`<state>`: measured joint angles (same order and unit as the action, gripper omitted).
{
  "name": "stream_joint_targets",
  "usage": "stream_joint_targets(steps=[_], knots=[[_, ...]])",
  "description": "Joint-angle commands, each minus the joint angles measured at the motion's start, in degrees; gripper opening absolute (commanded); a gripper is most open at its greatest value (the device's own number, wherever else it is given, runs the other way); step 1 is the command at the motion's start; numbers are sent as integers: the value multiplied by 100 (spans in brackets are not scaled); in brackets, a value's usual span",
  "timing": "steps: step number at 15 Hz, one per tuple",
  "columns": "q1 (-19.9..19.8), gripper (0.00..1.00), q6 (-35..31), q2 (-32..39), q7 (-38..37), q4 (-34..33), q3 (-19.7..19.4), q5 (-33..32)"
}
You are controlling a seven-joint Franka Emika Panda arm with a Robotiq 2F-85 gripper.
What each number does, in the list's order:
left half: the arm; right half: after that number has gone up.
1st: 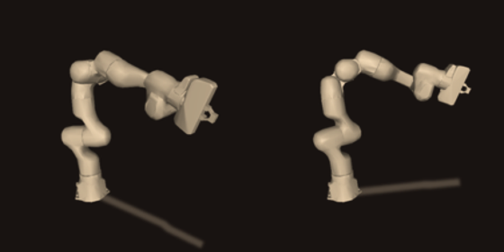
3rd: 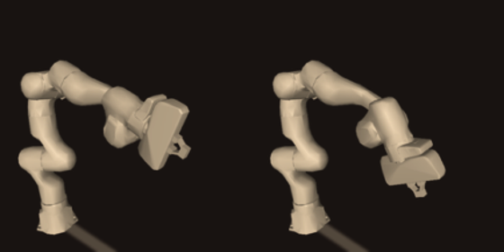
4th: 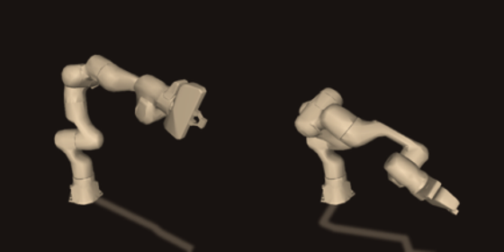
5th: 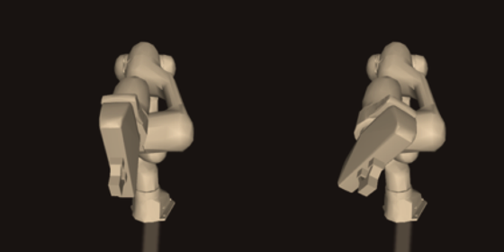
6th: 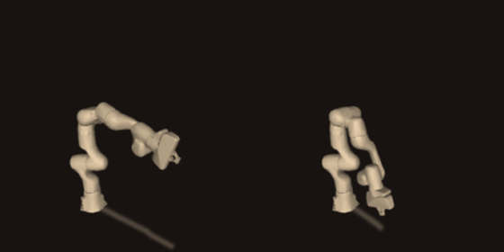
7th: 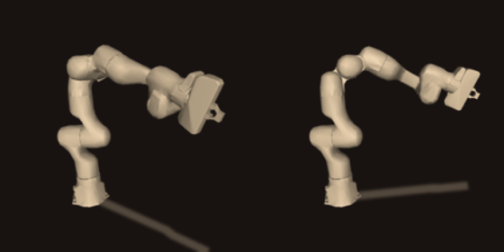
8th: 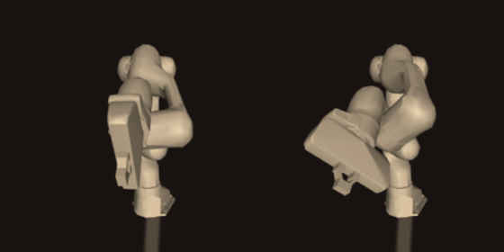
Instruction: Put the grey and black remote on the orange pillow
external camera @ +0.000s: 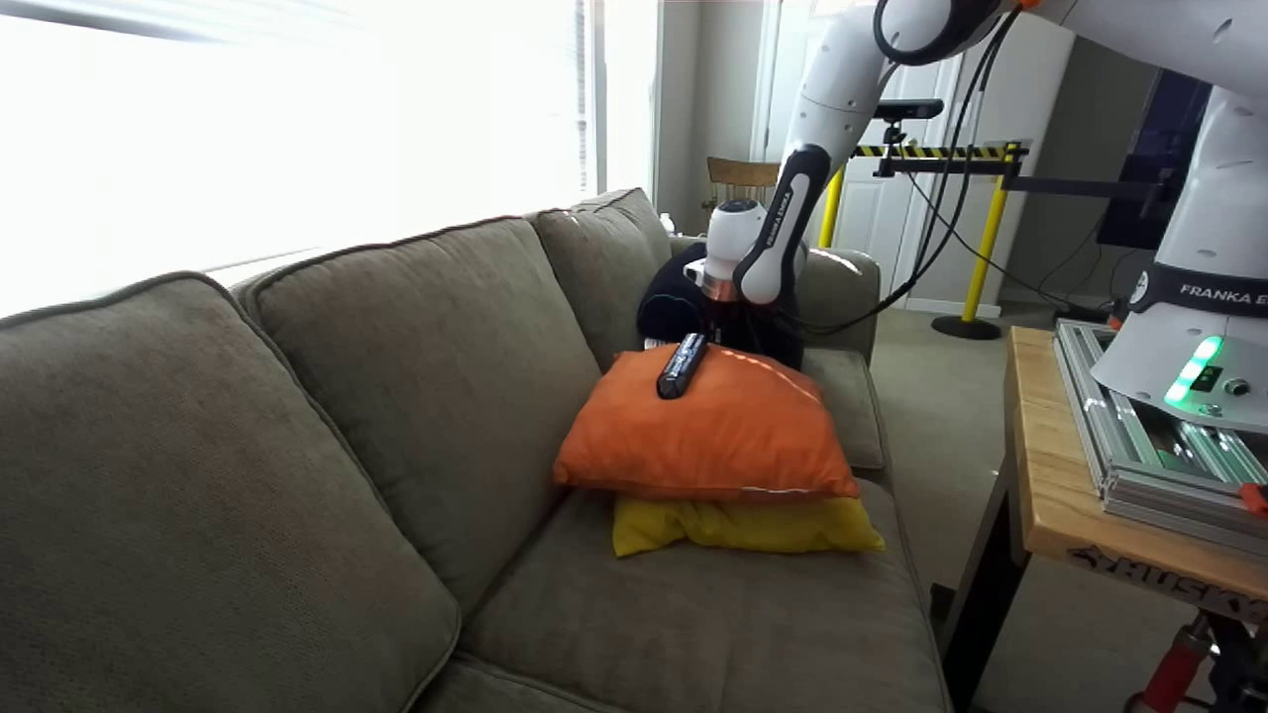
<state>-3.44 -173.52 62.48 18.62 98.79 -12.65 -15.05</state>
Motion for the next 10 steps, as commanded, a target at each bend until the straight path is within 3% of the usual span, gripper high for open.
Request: stream_joint_targets(steps=[1, 7, 10], knots=[[-54, 31, -118, -825, 80, 822, 97, -251], [-26, 31, -196, -1590, 125, 1412, 96, -421], [-216, 31, -155, -1971, 430, 1661, 277, -586]])
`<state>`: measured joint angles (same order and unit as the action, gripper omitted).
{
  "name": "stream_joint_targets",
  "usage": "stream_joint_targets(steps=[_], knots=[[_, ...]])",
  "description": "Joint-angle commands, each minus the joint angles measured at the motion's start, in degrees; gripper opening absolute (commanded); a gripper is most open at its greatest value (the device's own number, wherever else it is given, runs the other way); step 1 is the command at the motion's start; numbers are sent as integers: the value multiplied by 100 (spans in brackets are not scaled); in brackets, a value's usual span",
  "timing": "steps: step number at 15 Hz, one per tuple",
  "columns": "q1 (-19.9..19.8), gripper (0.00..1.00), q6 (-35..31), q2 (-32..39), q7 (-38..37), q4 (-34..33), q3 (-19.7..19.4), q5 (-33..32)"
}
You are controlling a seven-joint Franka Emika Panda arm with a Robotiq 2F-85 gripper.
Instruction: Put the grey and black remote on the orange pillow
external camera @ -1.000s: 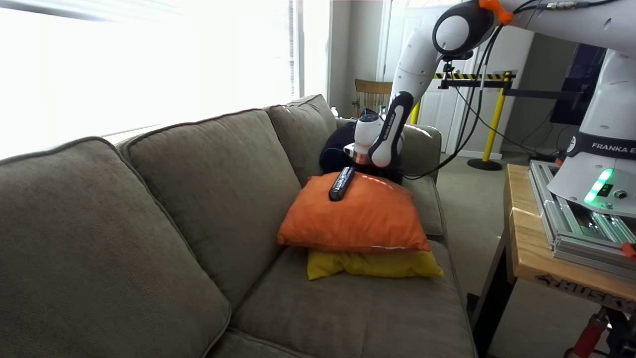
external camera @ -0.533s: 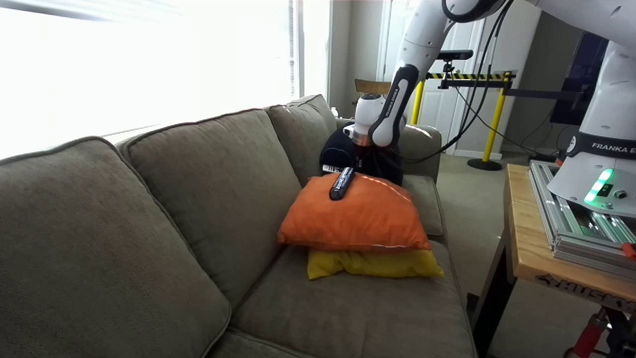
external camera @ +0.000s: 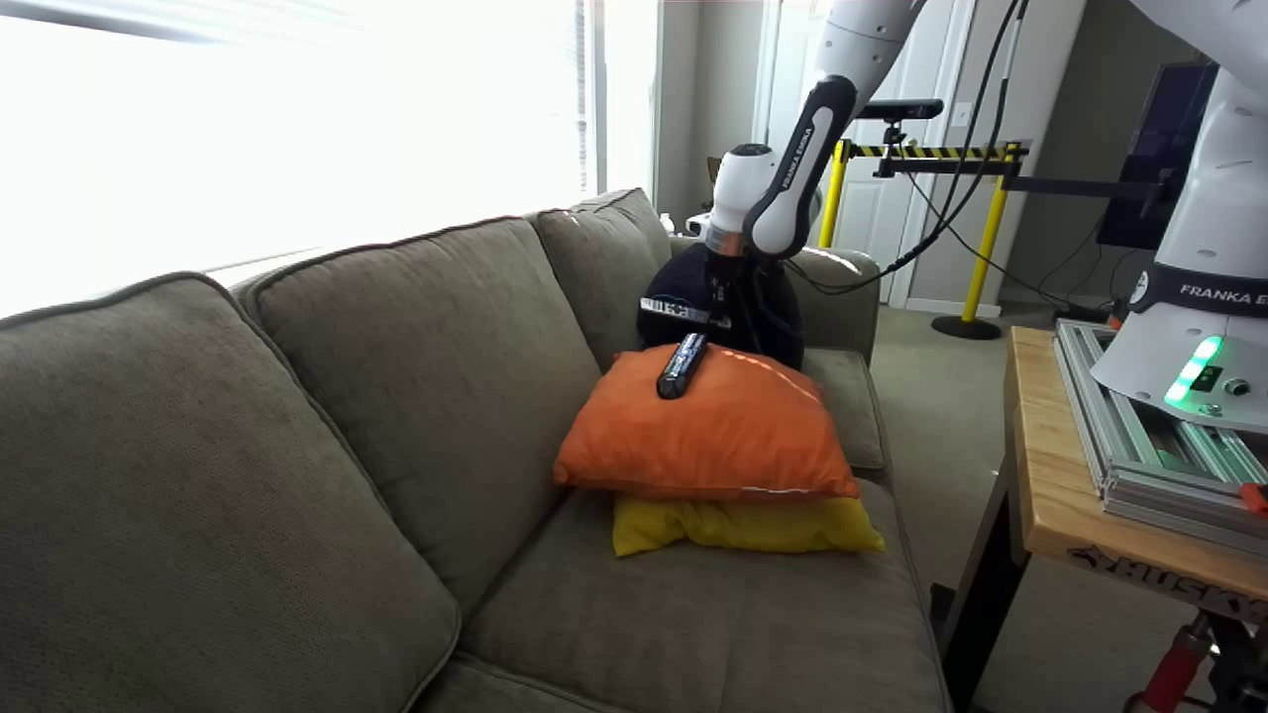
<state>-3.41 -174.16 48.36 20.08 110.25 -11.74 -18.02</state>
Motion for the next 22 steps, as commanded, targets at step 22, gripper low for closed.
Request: stream_joint_targets(steps=[22], knots=[[-2593, 31, 288, -1870, 6346, 2124, 2720, -495]])
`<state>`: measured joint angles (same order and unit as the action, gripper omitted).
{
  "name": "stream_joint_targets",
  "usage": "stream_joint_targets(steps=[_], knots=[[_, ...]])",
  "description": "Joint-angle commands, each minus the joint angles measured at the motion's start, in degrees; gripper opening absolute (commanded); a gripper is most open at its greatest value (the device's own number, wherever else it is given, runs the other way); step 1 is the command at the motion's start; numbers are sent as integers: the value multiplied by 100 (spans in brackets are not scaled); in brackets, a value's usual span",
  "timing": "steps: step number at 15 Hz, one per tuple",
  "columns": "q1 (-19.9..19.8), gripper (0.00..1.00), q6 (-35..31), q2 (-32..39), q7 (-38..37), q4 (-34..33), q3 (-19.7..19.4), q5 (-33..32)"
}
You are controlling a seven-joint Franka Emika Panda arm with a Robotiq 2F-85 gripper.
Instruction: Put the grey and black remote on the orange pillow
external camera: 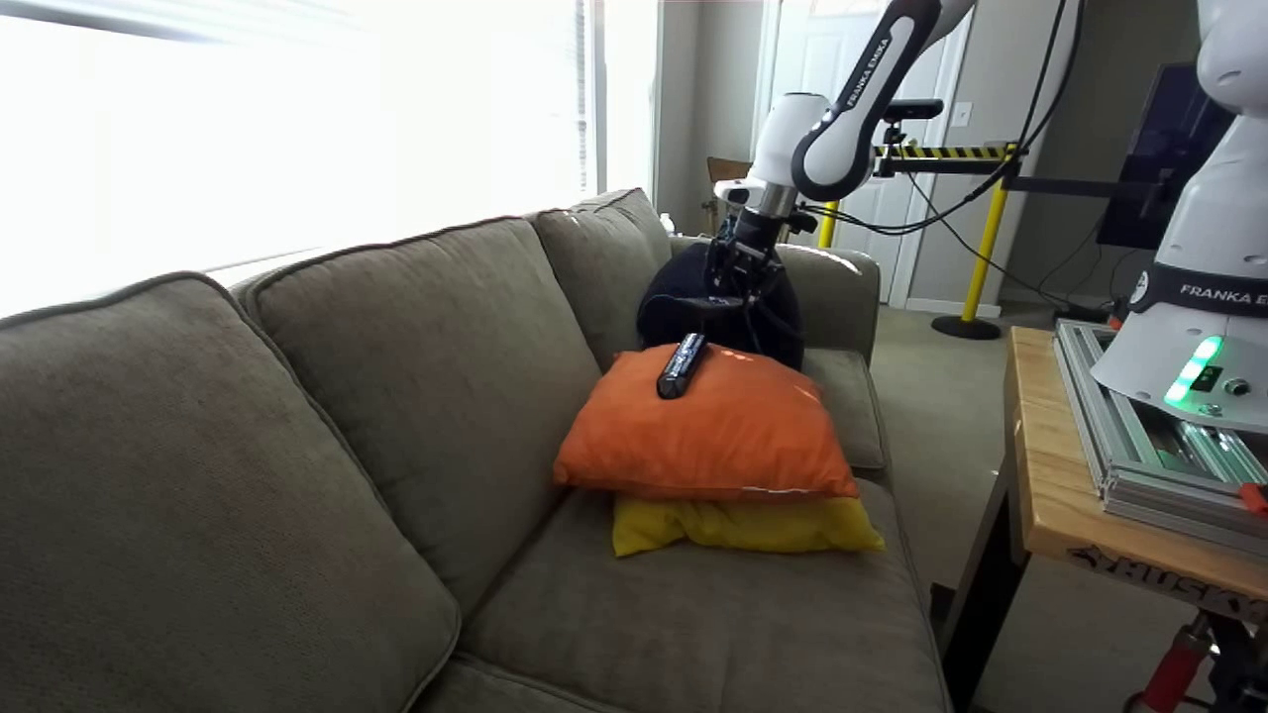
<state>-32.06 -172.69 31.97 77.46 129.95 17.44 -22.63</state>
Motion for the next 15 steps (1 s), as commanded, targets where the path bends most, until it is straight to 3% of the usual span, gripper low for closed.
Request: stream_joint_targets(steps=[1, 5, 9, 15], knots=[[321, 31, 163, -232, 854, 173, -210, -13], [379, 31, 324, -156, 1904, 218, -31, 129], [674, 31, 331, -96, 2551, 296, -138, 168], [1387, 31, 85, -16, 2552, 404, -664, 137]])
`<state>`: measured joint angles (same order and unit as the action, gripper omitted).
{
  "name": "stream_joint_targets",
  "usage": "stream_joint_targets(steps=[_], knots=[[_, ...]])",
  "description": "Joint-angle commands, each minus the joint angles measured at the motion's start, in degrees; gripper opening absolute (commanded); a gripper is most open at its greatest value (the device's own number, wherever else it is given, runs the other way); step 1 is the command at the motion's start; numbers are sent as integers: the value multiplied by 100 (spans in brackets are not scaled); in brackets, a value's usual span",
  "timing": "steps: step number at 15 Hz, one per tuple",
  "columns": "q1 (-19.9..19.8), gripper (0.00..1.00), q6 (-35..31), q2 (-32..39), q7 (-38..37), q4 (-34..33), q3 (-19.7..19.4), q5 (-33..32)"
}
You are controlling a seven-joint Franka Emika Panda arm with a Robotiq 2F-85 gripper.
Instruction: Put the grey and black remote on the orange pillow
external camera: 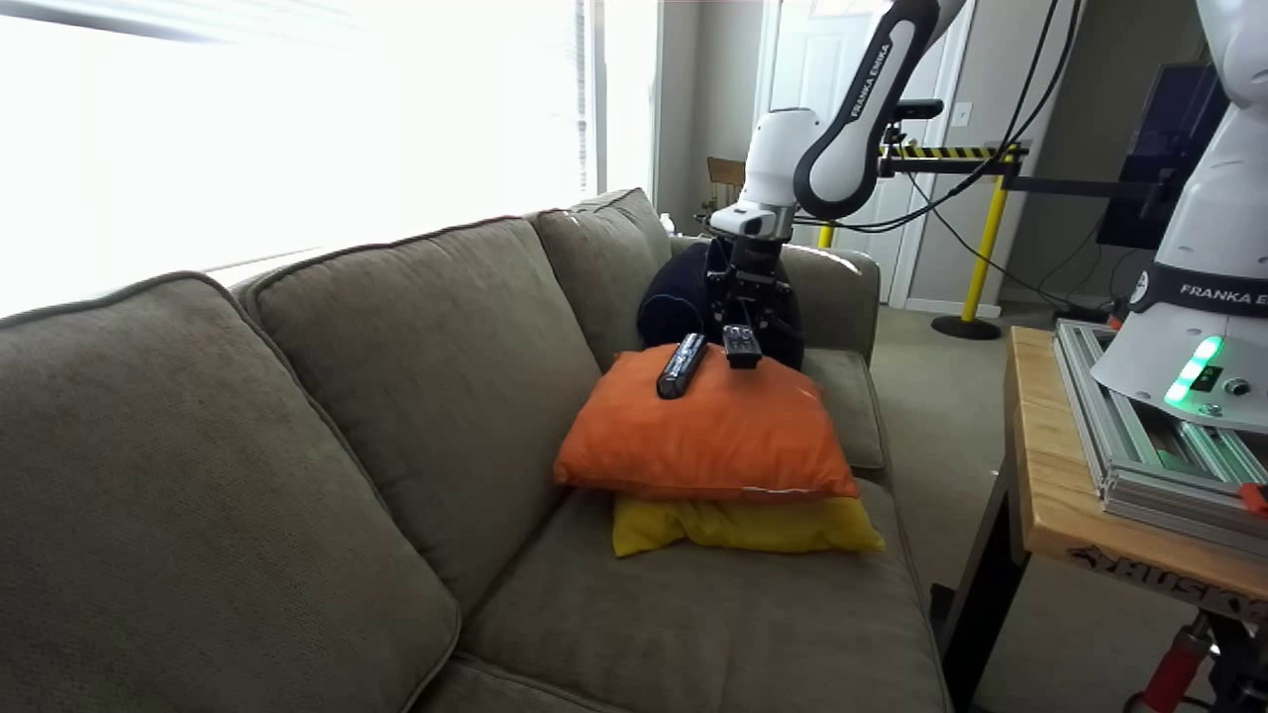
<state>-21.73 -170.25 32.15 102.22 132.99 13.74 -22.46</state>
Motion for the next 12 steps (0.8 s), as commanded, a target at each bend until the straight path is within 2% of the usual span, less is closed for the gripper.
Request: stream_joint_targets(steps=[1, 5, 11, 12], knots=[[450, 31, -194, -12, 34, 111, -367, 129], [796, 31, -401, 118, -254, 63, -660, 173], [1076, 31, -668, 321, -718, -9, -912, 146], [1091, 55, -658, 331, -789, -14, -925, 150]])
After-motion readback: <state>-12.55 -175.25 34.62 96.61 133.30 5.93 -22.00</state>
